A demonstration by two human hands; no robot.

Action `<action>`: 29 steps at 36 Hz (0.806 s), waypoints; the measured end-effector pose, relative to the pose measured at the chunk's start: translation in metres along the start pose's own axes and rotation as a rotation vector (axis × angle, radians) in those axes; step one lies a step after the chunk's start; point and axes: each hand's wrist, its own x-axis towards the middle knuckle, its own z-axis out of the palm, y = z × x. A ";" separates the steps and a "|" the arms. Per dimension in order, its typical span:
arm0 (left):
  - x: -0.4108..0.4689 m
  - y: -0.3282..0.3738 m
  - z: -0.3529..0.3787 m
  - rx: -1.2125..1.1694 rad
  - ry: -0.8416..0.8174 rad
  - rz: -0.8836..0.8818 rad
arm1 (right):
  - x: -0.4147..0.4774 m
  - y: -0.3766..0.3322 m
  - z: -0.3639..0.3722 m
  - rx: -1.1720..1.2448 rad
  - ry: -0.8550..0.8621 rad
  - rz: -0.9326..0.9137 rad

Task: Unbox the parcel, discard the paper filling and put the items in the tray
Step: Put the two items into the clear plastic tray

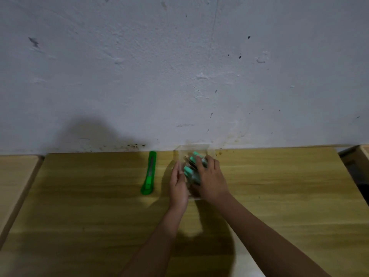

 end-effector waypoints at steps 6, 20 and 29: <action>0.001 0.002 -0.002 -0.090 -0.009 -0.061 | -0.002 -0.004 0.004 0.241 -0.118 0.067; 0.000 -0.002 -0.006 -0.087 -0.016 -0.077 | 0.001 -0.011 0.022 0.475 0.086 0.160; 0.001 0.000 -0.011 -0.065 -0.066 -0.090 | 0.008 -0.015 0.028 0.470 0.147 0.233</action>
